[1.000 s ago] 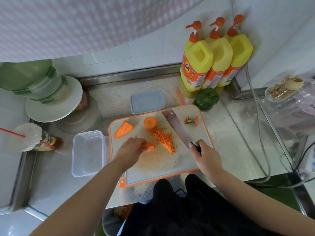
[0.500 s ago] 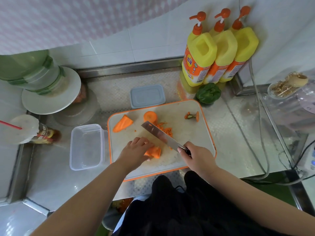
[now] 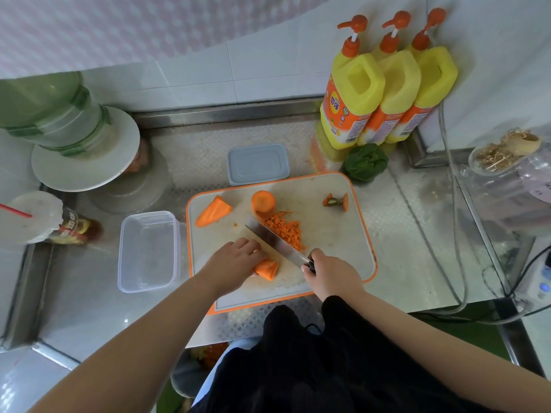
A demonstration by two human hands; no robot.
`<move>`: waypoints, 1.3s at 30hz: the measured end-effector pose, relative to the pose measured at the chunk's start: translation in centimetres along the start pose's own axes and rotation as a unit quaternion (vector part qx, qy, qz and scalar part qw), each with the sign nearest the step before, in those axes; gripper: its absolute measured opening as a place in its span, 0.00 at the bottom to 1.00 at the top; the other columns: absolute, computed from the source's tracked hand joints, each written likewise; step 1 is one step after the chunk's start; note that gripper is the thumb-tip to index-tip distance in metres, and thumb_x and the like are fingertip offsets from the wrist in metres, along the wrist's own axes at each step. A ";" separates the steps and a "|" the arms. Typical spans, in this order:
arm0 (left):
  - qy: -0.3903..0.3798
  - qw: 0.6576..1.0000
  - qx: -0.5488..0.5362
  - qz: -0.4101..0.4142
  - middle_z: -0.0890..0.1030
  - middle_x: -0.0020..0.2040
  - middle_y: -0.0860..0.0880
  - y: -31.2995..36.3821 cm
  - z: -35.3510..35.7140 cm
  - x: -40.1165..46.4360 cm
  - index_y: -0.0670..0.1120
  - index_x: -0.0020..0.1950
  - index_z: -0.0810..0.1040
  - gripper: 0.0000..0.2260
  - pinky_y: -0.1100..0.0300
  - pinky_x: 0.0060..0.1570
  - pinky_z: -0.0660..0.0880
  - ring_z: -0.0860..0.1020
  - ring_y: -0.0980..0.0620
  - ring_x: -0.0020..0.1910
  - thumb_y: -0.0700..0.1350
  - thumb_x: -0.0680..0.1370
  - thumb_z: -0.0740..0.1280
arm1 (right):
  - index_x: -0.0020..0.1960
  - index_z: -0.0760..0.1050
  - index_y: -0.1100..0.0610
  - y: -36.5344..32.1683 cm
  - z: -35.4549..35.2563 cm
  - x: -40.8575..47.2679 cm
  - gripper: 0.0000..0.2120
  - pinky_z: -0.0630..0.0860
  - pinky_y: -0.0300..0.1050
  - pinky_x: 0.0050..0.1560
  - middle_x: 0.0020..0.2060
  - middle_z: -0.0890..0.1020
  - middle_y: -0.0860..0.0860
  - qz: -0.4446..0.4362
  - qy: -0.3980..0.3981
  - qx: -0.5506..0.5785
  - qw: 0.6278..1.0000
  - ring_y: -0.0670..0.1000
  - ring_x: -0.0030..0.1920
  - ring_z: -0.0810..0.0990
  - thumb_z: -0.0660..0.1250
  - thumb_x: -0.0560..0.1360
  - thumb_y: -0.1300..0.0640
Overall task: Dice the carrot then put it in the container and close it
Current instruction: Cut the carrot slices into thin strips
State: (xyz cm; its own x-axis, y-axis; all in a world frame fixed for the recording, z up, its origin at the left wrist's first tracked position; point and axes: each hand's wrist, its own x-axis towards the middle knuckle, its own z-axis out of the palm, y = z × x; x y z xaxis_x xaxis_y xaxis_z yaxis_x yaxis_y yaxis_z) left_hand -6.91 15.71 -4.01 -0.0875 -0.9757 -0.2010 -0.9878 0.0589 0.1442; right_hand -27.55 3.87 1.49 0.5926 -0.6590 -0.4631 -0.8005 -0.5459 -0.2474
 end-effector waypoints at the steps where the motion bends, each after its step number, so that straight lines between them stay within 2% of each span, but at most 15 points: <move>1: 0.001 1.000 0.005 0.001 0.80 0.48 0.50 0.0 0.2 -0.1 0.51 0.54 0.81 0.24 0.57 0.35 0.76 0.78 0.48 0.43 0.51 0.61 0.82 | 0.56 0.68 0.55 -0.2 0.0 0.1 0.12 0.75 0.47 0.41 0.44 0.81 0.52 0.005 -0.005 -0.001 1.000 0.55 0.45 0.81 0.56 0.81 0.48; 5: 0.021 1.000 0.001 0.002 0.79 0.49 0.50 -0.1 0.7 -0.5 0.51 0.55 0.80 0.23 0.56 0.40 0.77 0.78 0.48 0.46 0.50 0.63 0.81 | 0.57 0.69 0.55 -0.8 0.2 0.4 0.12 0.75 0.46 0.41 0.44 0.81 0.52 -0.008 -0.026 -0.008 1.000 0.55 0.45 0.80 0.55 0.81 0.48; 8: 0.060 0.998 -0.015 -0.005 0.80 0.51 0.50 0.1 1.0 -1.2 0.51 0.57 0.80 0.24 0.55 0.43 0.78 0.78 0.47 0.49 0.51 0.62 0.81 | 0.52 0.69 0.54 -1.0 0.4 0.4 0.12 0.73 0.46 0.41 0.46 0.81 0.51 -0.009 -0.053 -0.009 0.999 0.55 0.47 0.80 0.55 0.81 0.47; 11: 0.118 0.991 -0.042 -0.050 0.78 0.51 0.48 0.4 1.6 -2.0 0.51 0.56 0.75 0.27 0.55 0.37 0.80 0.75 0.47 0.50 0.48 0.62 0.82 | 0.48 0.67 0.53 -1.2 0.5 0.4 0.11 0.72 0.45 0.42 0.46 0.80 0.52 -0.006 -0.080 -0.003 0.997 0.55 0.49 0.80 0.56 0.81 0.46; 14: 0.177 0.980 -0.048 -0.075 0.75 0.48 0.49 0.7 2.3 -2.3 0.49 0.50 0.73 0.23 0.54 0.33 0.79 0.72 0.48 0.48 0.47 0.63 0.82 | 0.47 0.67 0.53 -1.4 0.6 0.1 0.11 0.71 0.45 0.41 0.40 0.76 0.50 -0.024 -0.100 -0.013 0.995 0.54 0.45 0.78 0.56 0.81 0.47; 18: 0.195 0.976 -0.063 -0.080 0.74 0.47 0.50 0.6 2.7 -2.2 0.49 0.49 0.74 0.21 0.54 0.32 0.78 0.72 0.49 0.46 0.47 0.64 0.82 | 0.45 0.64 0.52 -1.6 0.9 0.0 0.10 0.72 0.45 0.40 0.37 0.73 0.48 -0.032 -0.095 -0.026 0.995 0.52 0.39 0.74 0.54 0.81 0.48; 20: 0.192 0.977 -0.060 -0.067 0.77 0.46 0.50 0.3 2.9 -2.4 0.50 0.50 0.76 0.20 0.56 0.35 0.77 0.73 0.50 0.45 0.42 0.64 0.81 | 0.45 0.64 0.52 -1.5 0.9 0.0 0.10 0.73 0.46 0.40 0.37 0.73 0.48 -0.029 -0.092 -0.027 0.995 0.51 0.39 0.74 0.54 0.81 0.48; 23: 0.208 0.977 -0.035 -0.039 0.79 0.47 0.50 0.2 3.1 -2.9 0.51 0.49 0.82 0.17 0.57 0.36 0.76 0.74 0.49 0.47 0.33 0.65 0.70 | 0.45 0.65 0.52 -1.6 0.8 -0.1 0.10 0.73 0.45 0.41 0.37 0.74 0.48 -0.025 -0.099 -0.025 0.994 0.52 0.41 0.76 0.54 0.81 0.48; 25: 0.216 0.975 -0.037 -0.037 0.79 0.49 0.49 0.1 3.1 -3.2 0.50 0.50 0.83 0.19 0.58 0.34 0.76 0.73 0.49 0.48 0.33 0.67 0.61 | 0.47 0.67 0.52 -1.7 0.7 -0.2 0.10 0.73 0.45 0.41 0.40 0.76 0.50 -0.021 -0.103 -0.027 0.994 0.53 0.44 0.78 0.54 0.81 0.48; 27: 0.217 0.975 -0.041 -0.037 0.79 0.50 0.49 0.2 3.0 -3.3 0.49 0.50 0.83 0.19 0.58 0.34 0.76 0.73 0.50 0.47 0.34 0.69 0.57 | 0.50 0.70 0.54 -1.8 0.5 -0.2 0.11 0.72 0.45 0.42 0.44 0.79 0.51 -0.020 -0.106 -0.031 0.994 0.53 0.46 0.79 0.54 0.82 0.48; 31: 0.235 0.969 -0.062 -0.049 0.81 0.51 0.49 0.6 3.3 -3.4 0.47 0.49 0.82 0.14 0.56 0.36 0.78 0.74 0.50 0.47 0.35 0.72 0.60 | 0.47 0.67 0.52 -1.9 0.6 -0.2 0.09 0.74 0.46 0.43 0.40 0.76 0.50 -0.026 -0.110 -0.028 0.993 0.52 0.43 0.77 0.54 0.82 0.49; 33: 0.242 0.965 -0.075 -0.067 0.81 0.52 0.48 1.1 3.5 -3.6 0.46 0.49 0.82 0.12 0.55 0.37 0.79 0.74 0.49 0.49 0.34 0.71 0.67 | 0.46 0.66 0.52 -1.9 0.8 -0.2 0.09 0.73 0.45 0.42 0.36 0.73 0.48 -0.036 -0.112 -0.024 0.993 0.52 0.41 0.75 0.54 0.82 0.49; 36: 0.243 0.952 -0.126 -0.135 0.81 0.53 0.48 2.2 4.0 -3.6 0.45 0.50 0.83 0.14 0.54 0.36 0.80 0.74 0.49 0.51 0.33 0.67 0.76 | 0.45 0.64 0.52 -1.9 0.8 -0.1 0.09 0.73 0.47 0.39 0.32 0.70 0.47 -0.057 -0.111 -0.026 0.992 0.52 0.39 0.75 0.54 0.82 0.51; 38: 0.263 0.933 -0.172 -0.176 0.80 0.53 0.50 3.0 4.5 -3.6 0.45 0.50 0.82 0.06 0.52 0.37 0.81 0.75 0.48 0.52 0.39 0.74 0.71 | 0.47 0.65 0.53 -2.0 0.9 -0.2 0.07 0.74 0.48 0.39 0.34 0.73 0.48 -0.068 -0.108 -0.032 0.991 0.53 0.39 0.77 0.54 0.82 0.51; 39: 0.272 0.922 -0.195 -0.194 0.80 0.53 0.51 3.3 4.6 -3.5 0.45 0.50 0.82 0.06 0.51 0.38 0.80 0.75 0.48 0.52 0.43 0.77 0.66 | 0.48 0.66 0.53 -2.0 0.9 -0.2 0.07 0.74 0.49 0.39 0.35 0.74 0.49 -0.071 -0.107 -0.035 0.991 0.54 0.38 0.77 0.54 0.82 0.52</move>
State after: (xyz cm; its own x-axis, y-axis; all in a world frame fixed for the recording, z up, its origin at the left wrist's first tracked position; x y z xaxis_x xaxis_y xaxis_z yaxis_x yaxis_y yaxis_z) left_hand -10.48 20.32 -7.23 0.4459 -0.8749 0.1888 -0.7998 -0.2948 0.5230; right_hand -26.12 5.53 1.30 0.6598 -0.4523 -0.6001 -0.6978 -0.6651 -0.2660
